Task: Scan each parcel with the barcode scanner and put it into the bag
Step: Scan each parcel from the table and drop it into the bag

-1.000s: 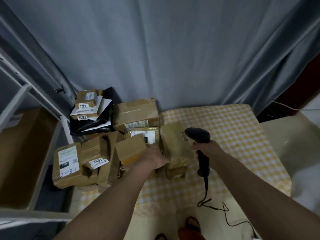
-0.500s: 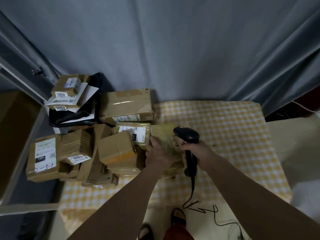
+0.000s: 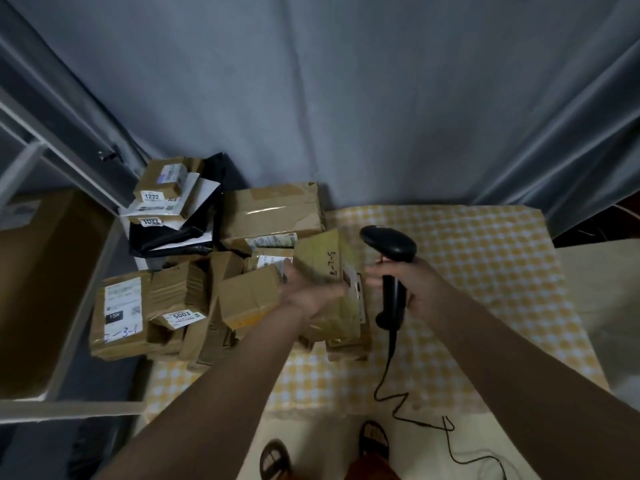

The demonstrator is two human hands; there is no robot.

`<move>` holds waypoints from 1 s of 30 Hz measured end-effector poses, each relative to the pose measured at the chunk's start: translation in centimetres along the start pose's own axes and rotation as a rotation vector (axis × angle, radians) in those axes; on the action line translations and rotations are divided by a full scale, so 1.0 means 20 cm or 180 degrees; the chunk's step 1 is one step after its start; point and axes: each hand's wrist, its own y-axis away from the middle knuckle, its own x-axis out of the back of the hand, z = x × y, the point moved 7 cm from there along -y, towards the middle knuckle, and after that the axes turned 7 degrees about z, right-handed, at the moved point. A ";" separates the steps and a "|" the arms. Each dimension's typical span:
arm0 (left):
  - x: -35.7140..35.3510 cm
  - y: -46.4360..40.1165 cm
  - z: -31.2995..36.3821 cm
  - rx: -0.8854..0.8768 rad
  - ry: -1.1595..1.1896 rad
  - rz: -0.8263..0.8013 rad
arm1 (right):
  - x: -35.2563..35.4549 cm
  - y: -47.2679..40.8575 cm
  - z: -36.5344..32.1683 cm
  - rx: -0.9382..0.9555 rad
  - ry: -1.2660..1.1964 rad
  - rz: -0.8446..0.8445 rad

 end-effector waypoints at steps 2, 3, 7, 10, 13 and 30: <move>0.16 0.02 0.02 0.0061 0.0892 -0.0151 | -0.04 0.03 -0.06 0.0019 -0.0268 0.0105; 0.22 0.03 0.02 0.0160 0.1236 -0.0340 | -0.06 0.03 -0.07 0.0007 -0.0384 0.0132; 0.45 0.08 0.02 0.0153 0.1986 -0.0903 | -0.25 0.08 -0.05 -0.0138 -0.0497 -0.0052; 0.59 0.08 -0.01 0.0142 0.2397 -0.1082 | -0.46 0.16 -0.08 -0.0048 -0.0544 -0.0589; 0.70 0.08 -0.04 0.0027 0.2387 -0.1247 | -0.63 0.26 -0.14 0.0258 -0.0328 -0.0641; 1.23 -0.10 -0.18 -0.0363 0.1931 -0.0737 | -1.27 0.67 -0.30 0.1825 0.1350 -0.0487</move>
